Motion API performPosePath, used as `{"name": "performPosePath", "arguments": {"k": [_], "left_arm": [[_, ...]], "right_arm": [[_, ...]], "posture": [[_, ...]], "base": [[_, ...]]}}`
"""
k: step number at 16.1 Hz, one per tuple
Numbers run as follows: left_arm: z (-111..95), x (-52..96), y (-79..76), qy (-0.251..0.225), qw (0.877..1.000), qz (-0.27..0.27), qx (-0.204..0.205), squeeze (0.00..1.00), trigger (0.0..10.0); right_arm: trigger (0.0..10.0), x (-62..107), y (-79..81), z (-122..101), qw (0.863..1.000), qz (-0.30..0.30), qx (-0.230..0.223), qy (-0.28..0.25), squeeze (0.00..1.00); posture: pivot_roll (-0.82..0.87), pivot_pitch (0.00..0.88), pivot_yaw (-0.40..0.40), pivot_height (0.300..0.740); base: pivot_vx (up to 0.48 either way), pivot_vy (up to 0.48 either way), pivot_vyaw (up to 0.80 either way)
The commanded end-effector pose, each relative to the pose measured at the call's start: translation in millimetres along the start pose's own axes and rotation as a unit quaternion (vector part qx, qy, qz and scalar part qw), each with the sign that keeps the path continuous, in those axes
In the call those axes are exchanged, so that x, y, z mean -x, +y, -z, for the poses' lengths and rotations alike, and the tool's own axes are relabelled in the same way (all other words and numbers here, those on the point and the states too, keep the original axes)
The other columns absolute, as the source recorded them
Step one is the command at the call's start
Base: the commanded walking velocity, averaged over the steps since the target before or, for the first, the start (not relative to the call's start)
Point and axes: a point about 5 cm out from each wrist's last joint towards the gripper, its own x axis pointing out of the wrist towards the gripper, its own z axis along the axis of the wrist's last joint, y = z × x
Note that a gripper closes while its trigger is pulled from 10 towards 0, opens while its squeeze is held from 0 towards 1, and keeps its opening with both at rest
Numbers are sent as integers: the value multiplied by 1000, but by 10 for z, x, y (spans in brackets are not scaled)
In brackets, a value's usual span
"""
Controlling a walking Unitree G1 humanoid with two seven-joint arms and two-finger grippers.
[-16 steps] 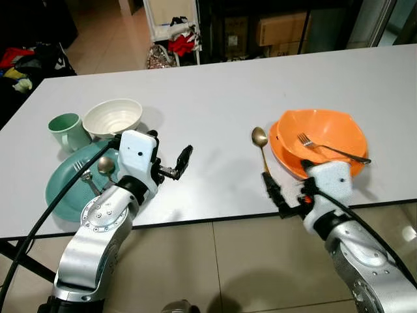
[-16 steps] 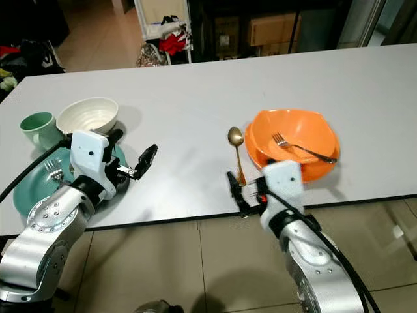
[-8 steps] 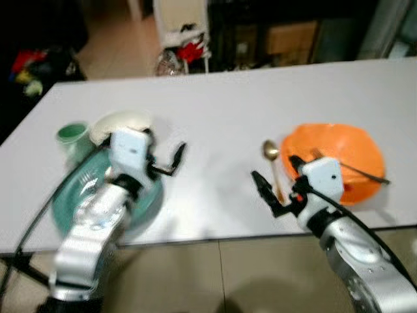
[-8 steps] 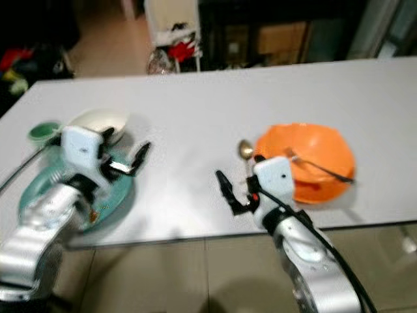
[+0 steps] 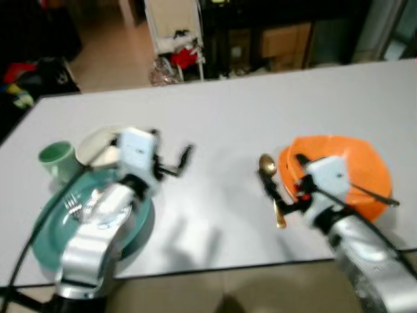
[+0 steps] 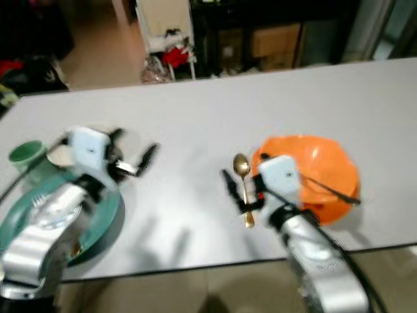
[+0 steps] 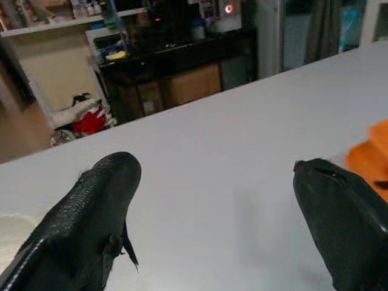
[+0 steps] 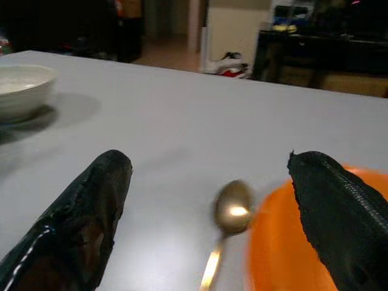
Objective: Setting the table
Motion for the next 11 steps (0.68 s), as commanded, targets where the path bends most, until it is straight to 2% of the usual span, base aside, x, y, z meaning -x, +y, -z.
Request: {"name": "performPosePath", "arguments": {"k": [1,5,8,11], "left_arm": [[-2,37,97,4,1000,-18,-7,0,10000],[85,85,117,16,999,-29,2,0,10000],[92,98,128,17,999,-34,1,0,10000],[54,92,138,9,999,-39,-5,0,10000]], "right_arm": [[10000,-33,68,-98,1000,-20,0,-23,0],[10000,-69,36,-204,999,-15,-2,-48,0],[10000,-85,31,-206,999,-13,-5,-46,0],[10000,-92,40,-176,999,-11,-10,-37,0]], "posture": [[7,0,92,740],[13,0,70,740],[19,0,62,740],[20,0,63,740]], "base": [[300,0,0],[292,0,0],[282,0,0],[0,0,0]]}}
